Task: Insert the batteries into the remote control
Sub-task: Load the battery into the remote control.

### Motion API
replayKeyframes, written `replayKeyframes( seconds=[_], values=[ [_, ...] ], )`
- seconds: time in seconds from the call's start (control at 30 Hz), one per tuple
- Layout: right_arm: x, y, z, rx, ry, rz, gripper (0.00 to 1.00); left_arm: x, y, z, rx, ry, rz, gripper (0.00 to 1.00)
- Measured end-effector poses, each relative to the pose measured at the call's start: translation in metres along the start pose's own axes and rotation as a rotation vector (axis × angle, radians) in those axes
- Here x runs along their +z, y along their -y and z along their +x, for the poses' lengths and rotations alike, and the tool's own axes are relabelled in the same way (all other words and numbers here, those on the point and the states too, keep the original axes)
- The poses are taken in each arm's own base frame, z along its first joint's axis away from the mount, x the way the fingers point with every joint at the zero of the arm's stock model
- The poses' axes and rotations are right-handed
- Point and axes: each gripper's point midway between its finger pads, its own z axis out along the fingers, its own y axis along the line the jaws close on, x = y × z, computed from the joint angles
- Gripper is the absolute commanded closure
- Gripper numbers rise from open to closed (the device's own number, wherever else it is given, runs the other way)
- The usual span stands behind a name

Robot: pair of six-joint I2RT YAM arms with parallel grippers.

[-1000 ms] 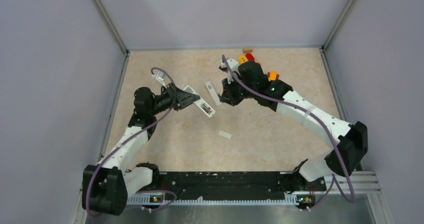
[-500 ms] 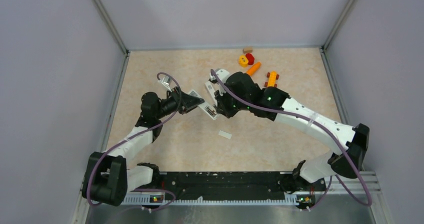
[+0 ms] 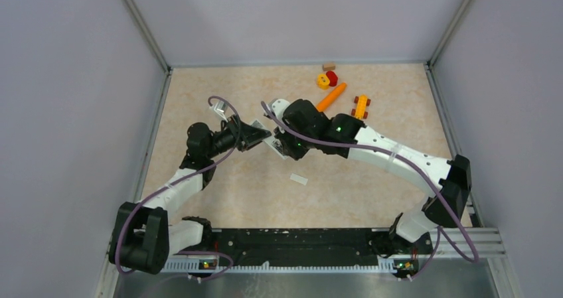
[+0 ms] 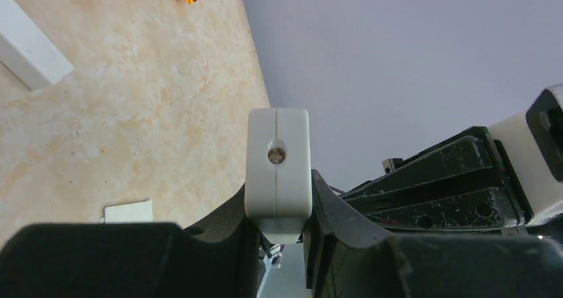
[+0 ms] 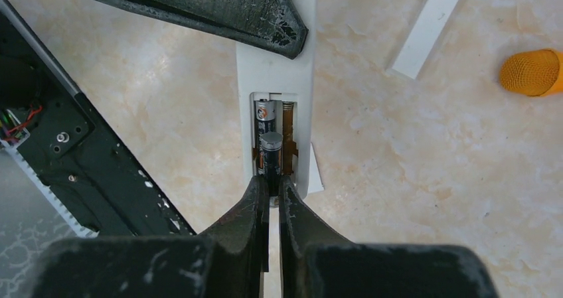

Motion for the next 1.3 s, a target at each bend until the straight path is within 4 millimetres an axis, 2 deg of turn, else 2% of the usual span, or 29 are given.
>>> replayKeyframes(
  seconds=[0.5, 0.8, 0.93, 1.07, 1.13, 1.3],
  values=[
    [0.003, 0.005, 0.002, -0.030, -0.025, 0.037, 0.81, 0.000, 0.002, 0.001, -0.010, -0.003, 0.007, 1.00],
    [0.004, 0.008, -0.006, -0.032, 0.006, 0.058, 0.80, 0.000, 0.003, 0.001, -0.018, -0.004, 0.009, 1.00],
    [0.005, 0.008, -0.008, -0.029, 0.014, 0.060, 0.84, 0.000, 0.003, 0.000, -0.020, -0.003, 0.010, 1.00],
    [0.006, 0.007, -0.017, -0.010, 0.053, 0.057, 0.83, 0.000, 0.004, 0.000, -0.033, -0.003, 0.012, 1.00],
    [0.007, 0.006, -0.021, -0.001, 0.071, 0.057, 0.79, 0.000, 0.005, 0.000, -0.034, -0.004, 0.014, 1.00],
    [0.008, 0.004, -0.024, 0.023, 0.085, 0.053, 0.59, -0.001, 0.005, 0.000, -0.038, -0.004, 0.015, 1.00]
  ],
)
